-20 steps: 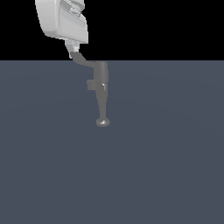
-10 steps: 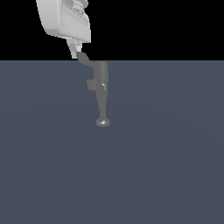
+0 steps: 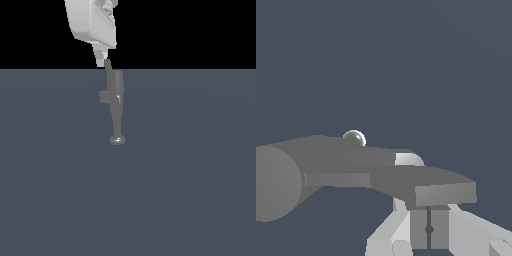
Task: Turn on the faucet by rotating a designated handle.
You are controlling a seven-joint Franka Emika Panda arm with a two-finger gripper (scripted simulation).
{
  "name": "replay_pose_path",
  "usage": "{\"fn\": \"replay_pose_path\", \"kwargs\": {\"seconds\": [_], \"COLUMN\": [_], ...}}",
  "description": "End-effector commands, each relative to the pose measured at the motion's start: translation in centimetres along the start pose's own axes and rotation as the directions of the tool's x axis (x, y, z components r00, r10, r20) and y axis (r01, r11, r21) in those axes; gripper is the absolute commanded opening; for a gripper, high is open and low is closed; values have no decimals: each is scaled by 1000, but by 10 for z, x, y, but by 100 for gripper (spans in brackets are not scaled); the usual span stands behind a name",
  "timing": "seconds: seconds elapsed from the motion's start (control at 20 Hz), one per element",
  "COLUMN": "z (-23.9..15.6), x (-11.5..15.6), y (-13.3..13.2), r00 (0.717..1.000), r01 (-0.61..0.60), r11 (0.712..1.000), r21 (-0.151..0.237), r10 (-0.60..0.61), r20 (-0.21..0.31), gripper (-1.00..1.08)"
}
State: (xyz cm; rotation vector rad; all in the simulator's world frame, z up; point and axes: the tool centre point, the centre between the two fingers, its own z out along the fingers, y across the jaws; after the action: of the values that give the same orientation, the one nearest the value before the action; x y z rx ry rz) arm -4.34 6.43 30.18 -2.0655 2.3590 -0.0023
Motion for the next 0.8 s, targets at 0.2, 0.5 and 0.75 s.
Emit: {"fn": "replay_pose_path", "kwargs": {"seconds": [0.2,0.5,0.75], "z": [1,1,1], "x": [51,41,55], "y": [-2,-11,-22], "r00": [1000,1000,1000], "r01": [-26,1,-4], "r11": [1000,1000,1000], "r21": [-5,-1,-2], "r10": [26,-1,4], "r20": [-3,-1,-2], "gripper": [-100,-100,-100]}}
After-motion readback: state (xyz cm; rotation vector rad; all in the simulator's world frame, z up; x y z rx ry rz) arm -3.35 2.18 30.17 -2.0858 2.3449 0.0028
